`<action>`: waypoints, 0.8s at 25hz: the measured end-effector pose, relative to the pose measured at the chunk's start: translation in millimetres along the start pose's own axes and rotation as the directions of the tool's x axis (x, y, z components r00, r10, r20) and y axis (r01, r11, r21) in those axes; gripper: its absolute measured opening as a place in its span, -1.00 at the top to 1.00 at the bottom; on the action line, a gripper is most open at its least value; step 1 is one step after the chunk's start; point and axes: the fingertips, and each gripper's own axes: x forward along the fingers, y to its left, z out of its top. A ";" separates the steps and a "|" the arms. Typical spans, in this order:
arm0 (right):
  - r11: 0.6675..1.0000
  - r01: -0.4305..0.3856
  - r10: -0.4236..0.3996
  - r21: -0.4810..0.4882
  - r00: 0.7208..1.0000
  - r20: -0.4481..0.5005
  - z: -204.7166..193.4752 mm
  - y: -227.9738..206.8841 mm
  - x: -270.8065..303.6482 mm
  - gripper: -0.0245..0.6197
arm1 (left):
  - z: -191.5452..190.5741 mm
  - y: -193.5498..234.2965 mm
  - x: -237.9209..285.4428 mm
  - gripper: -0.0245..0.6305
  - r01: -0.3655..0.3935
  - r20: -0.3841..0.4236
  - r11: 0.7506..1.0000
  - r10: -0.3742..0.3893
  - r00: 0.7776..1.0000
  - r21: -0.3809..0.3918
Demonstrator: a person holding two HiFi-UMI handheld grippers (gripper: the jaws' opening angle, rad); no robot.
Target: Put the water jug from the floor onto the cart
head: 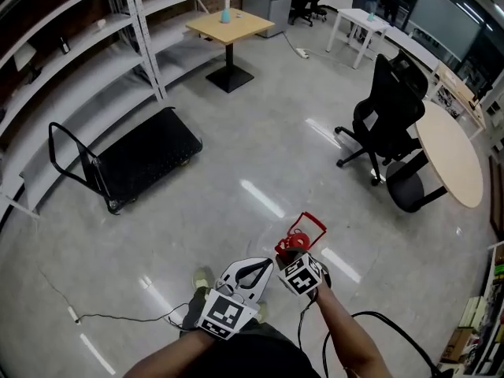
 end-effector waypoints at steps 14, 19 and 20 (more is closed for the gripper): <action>0.998 -0.045 0.045 -0.032 0.999 -0.006 268.4 2.3 167.5 0.81 | 28.6 315.7 -66.9 0.93 -0.032 0.036 0.999 0.031 0.999 0.042; 0.995 -0.066 0.069 -0.070 0.997 0.041 399.0 9.6 220.9 0.81 | 48.1 436.1 -109.2 0.93 -0.112 0.051 0.993 0.111 0.993 0.028; 0.994 -0.073 0.078 -0.084 0.996 0.053 424.5 9.4 233.1 0.81 | 48.9 457.0 -116.1 0.93 -0.131 0.053 0.991 0.129 0.990 0.023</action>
